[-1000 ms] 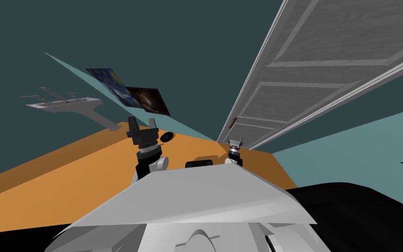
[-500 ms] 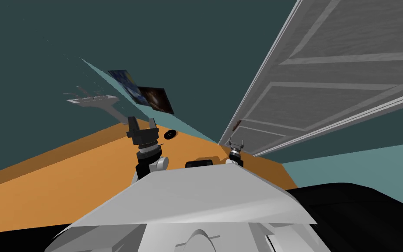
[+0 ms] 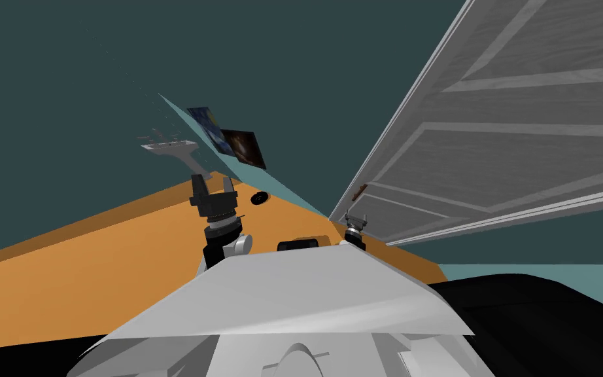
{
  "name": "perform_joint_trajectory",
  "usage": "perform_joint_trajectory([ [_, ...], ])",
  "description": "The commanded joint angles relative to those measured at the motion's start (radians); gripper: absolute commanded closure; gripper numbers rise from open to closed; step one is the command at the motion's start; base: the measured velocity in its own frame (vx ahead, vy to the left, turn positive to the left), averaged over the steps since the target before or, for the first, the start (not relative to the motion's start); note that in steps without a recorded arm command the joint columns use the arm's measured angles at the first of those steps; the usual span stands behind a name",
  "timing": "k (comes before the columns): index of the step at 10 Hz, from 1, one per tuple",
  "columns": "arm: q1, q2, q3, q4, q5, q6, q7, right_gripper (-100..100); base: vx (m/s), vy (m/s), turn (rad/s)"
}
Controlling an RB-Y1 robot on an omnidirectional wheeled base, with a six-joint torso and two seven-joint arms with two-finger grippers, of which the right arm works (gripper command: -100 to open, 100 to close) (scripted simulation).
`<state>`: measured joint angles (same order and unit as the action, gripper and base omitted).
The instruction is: Pull the door open
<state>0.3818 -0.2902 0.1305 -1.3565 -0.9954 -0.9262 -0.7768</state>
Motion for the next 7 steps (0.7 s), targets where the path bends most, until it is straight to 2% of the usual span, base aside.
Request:
perform_joint_trajectory([
  [1,-0.008,-0.01,0.008,0.04,-0.033,-0.019,-0.033,-100,0.009,-0.104,0.195],
  [7,-0.026,-0.041,0.032,0.146,-0.151,-0.069,-0.122,-100,-0.005,-0.107,0.204],
])
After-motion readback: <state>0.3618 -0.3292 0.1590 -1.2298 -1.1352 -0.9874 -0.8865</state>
